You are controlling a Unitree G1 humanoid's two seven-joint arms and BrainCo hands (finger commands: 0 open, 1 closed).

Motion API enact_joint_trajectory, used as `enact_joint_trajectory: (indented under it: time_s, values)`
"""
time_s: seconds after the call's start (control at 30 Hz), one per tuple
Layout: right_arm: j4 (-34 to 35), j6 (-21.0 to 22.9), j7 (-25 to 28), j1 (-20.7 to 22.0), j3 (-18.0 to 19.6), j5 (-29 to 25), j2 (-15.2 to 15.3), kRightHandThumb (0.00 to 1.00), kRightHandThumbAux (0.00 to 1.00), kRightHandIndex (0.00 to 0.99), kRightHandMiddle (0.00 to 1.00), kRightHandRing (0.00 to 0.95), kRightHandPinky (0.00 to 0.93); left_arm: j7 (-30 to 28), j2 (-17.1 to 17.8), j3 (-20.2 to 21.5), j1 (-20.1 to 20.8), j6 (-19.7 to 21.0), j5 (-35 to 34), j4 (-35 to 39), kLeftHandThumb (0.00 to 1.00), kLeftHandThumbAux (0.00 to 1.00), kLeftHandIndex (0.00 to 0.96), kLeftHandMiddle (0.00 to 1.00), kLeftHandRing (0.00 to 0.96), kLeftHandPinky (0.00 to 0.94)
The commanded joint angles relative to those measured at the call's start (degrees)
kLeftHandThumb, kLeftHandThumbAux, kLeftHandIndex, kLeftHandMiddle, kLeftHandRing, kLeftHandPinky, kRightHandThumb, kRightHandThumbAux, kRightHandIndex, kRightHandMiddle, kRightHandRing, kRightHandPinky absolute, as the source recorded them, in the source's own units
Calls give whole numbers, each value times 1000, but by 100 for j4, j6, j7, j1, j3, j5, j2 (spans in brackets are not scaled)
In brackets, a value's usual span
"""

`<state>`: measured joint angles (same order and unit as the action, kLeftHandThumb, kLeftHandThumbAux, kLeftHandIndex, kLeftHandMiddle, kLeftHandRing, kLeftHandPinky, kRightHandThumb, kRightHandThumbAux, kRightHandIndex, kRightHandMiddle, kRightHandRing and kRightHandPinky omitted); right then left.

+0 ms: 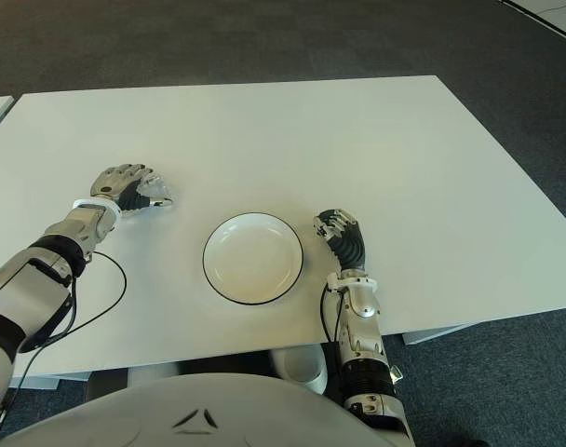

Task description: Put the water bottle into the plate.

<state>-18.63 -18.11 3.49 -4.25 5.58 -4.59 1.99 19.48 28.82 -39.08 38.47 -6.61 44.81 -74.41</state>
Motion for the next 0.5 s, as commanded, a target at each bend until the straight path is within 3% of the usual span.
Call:
enact_joint_trajectory:
  time_s: [0.03,0.23,0.37,0.4,0.43,0.5]
  values:
    - [-200,169,-33,-176,15,16,-24,713,724,430,493,481,487,-161,-286,-292,-587,213,306,-326,536,266,0,0,0,53]
    - [-195,218,-69,-176,23,21,-37,713,725,429,493,482,492,-59,-515,-397,-648,556,423,-406,640,370,56,170,215,293]
    - [-183,234,-79,-182,20,13,-43,713,725,429,493,482,489,-52,-534,-416,-655,612,407,-402,708,421,199,301,327,397]
    - [-182,238,-73,-182,20,-1,-45,713,725,429,492,481,490,-44,-545,-410,-661,617,387,-398,733,439,293,358,379,428]
    - [-181,242,-61,-182,24,-24,-50,713,725,429,492,481,491,12,-556,-381,-705,614,339,-331,743,445,328,378,398,439]
    - [-179,244,-51,-183,28,-47,-56,713,725,429,491,480,491,77,-564,-350,-757,610,285,-250,736,588,389,451,469,489]
